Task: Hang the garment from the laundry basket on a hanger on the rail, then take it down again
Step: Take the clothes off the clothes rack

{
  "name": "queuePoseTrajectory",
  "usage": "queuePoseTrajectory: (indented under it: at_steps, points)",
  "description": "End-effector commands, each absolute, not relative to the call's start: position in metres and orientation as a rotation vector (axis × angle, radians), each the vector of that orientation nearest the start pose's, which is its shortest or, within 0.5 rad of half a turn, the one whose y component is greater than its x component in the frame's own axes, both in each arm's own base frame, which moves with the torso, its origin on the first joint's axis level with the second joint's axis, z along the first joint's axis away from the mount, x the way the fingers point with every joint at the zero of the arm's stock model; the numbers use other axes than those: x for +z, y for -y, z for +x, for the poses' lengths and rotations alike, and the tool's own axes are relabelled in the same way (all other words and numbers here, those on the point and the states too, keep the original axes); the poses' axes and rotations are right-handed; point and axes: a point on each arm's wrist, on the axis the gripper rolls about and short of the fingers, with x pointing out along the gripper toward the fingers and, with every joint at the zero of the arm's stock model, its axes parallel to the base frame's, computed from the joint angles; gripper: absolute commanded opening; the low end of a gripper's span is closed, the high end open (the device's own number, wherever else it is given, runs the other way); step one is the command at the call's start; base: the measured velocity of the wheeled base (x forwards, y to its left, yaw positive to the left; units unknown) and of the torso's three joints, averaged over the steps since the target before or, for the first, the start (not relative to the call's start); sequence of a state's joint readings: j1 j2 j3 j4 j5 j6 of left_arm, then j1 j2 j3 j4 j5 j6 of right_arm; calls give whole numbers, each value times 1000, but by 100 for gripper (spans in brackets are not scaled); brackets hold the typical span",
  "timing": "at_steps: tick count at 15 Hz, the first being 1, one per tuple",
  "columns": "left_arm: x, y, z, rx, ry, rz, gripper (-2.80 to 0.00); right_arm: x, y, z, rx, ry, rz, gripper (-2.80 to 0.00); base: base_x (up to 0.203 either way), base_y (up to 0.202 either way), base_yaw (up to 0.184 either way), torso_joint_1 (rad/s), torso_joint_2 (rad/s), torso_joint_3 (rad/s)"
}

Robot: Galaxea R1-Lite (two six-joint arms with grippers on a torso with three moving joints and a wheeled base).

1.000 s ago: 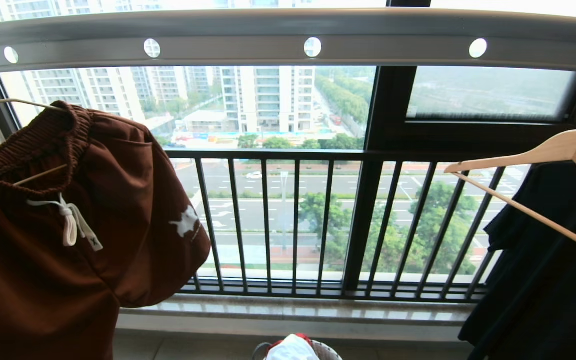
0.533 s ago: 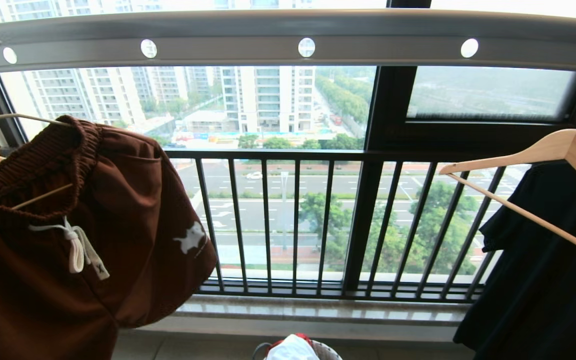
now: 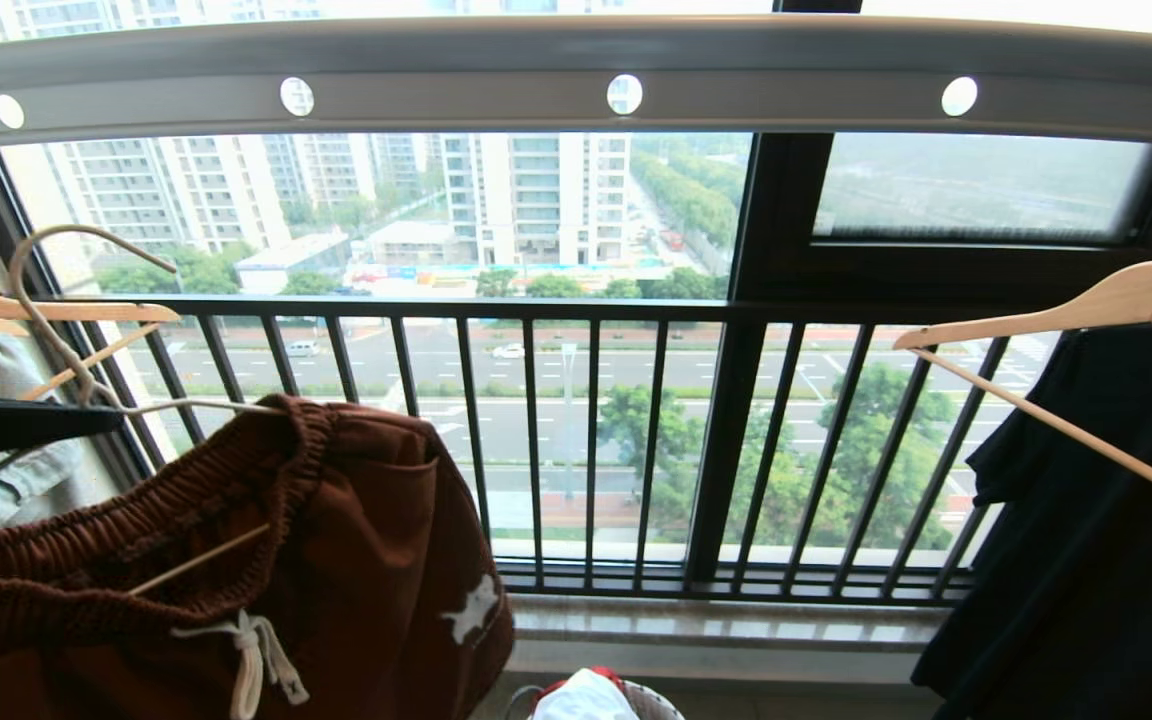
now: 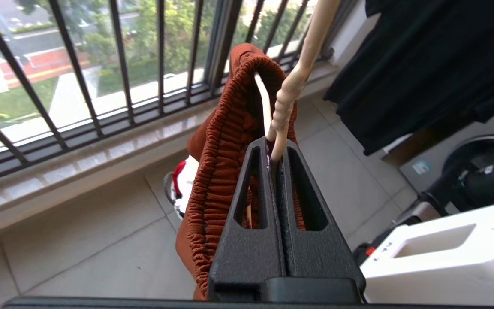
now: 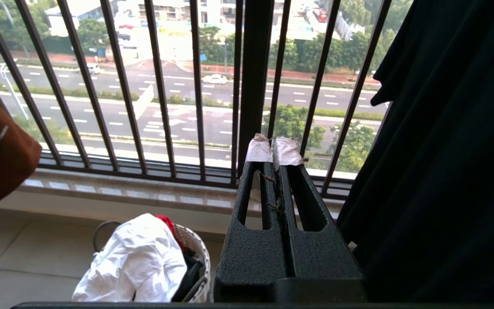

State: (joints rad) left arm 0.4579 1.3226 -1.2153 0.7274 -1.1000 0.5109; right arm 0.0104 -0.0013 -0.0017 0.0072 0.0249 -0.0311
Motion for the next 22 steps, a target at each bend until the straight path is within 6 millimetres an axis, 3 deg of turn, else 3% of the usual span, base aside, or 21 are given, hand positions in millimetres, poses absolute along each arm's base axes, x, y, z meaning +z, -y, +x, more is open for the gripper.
queuePoseTrajectory:
  at_steps: [1, 3, 7, 12, 17, 22]
  points:
    - [262, -39, 159, -828, -487, -149, -280, 75, 0, -23, 37, -6, -32, -280, 0, 0, 0, 0, 0, 0]
    - [251, -26, 166, -912, -537, -167, -280, 75, 0, -23, 37, -6, -31, -280, 0, 0, 0, 0, 0, 0]
    - [226, -13, 198, -1018, -664, -235, -280, 80, 0, -25, 35, 8, -33, -280, 0, 0, 0, 0, 0, 0]
    - [208, 3, 228, -1107, -723, -243, -280, 153, -1, -32, 57, 19, -35, -280, 0, 0, 0, 0, 0, 0]
    - [187, 30, 261, -1183, -768, -251, -280, 227, -3, 4, 153, -57, -82, -280, 0, 0, 0, 0, 0, 0]
    - [178, 42, 286, -1174, -783, -223, -280, 239, -8, 68, 286, -178, -105, -280, 0, 0, 0, 0, 0, 0]
